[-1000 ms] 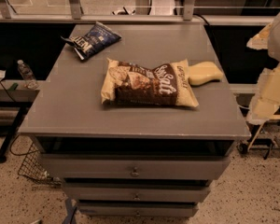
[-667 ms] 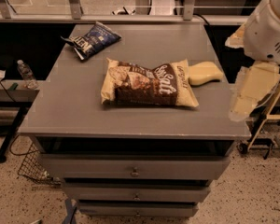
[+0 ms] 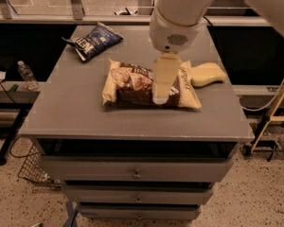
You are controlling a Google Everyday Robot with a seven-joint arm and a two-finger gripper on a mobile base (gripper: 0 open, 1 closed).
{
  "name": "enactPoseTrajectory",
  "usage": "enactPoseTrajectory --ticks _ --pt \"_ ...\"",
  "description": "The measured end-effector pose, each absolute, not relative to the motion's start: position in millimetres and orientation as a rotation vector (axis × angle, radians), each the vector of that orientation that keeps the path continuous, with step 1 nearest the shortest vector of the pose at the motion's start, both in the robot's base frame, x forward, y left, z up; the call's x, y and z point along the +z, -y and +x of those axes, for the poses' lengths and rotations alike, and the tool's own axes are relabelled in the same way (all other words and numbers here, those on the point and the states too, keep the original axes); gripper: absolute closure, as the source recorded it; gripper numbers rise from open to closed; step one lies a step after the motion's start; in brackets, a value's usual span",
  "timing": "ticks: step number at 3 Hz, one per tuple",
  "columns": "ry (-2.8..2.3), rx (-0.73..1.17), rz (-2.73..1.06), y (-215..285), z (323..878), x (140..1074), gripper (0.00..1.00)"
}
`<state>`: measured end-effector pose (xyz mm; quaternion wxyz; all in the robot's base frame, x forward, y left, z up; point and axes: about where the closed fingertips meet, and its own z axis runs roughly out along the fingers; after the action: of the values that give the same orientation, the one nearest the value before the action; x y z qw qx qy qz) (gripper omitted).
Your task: Move brown chip bag near blue chip bag
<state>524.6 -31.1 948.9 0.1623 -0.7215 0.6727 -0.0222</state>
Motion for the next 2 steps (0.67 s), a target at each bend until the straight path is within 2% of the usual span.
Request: enactPoseTrajectory --ticks 1,2 --pt "-1.900 -0.022 -2.069 -12.2 548.2 921.0 0.00" --pt "-1.961 0.050 -2.042 -24.5 570.9 882.8 0.18"
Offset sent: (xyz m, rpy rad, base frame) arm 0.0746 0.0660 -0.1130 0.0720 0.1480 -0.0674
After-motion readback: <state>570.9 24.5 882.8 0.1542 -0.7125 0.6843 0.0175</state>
